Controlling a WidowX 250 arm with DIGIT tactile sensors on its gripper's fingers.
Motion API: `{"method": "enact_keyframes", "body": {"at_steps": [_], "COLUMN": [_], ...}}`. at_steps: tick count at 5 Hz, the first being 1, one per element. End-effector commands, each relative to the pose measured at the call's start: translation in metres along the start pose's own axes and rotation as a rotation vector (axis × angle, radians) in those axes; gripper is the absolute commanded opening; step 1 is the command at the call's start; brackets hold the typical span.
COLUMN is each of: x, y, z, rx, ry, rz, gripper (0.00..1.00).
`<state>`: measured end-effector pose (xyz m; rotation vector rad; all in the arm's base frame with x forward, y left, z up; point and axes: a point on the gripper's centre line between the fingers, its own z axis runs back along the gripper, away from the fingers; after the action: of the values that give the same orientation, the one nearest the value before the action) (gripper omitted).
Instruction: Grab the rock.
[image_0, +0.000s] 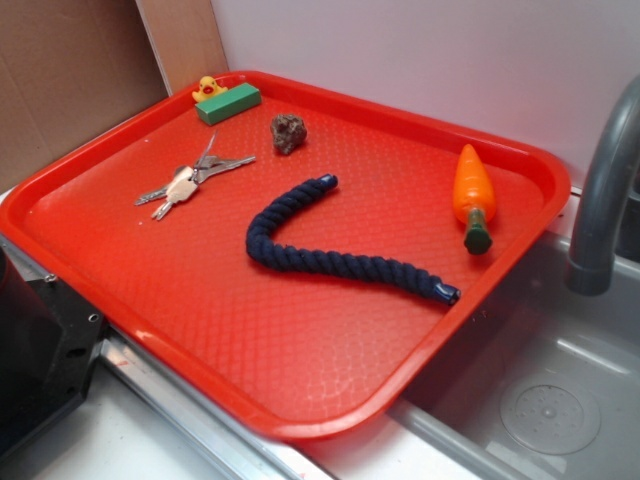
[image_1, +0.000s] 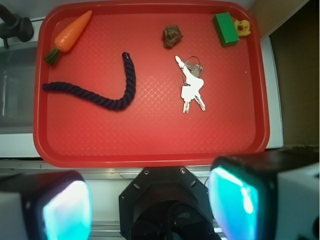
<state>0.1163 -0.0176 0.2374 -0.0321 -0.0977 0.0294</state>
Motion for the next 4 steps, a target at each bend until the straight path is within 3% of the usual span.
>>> {"method": "enact_keyframes", "body": {"at_steps": [1, 2, 4], "x": [0.000, 0.042, 0.121], "y": [0.000, 0.031, 0.056], "z": [0.000, -0.053, -0.135], "rx": [0.000, 0.096, 0.097], "ry": [0.000, 0.013, -0.093], "rz": [0.000, 0.046, -0.073], "gripper": [1.00, 1.00, 1.00]}}
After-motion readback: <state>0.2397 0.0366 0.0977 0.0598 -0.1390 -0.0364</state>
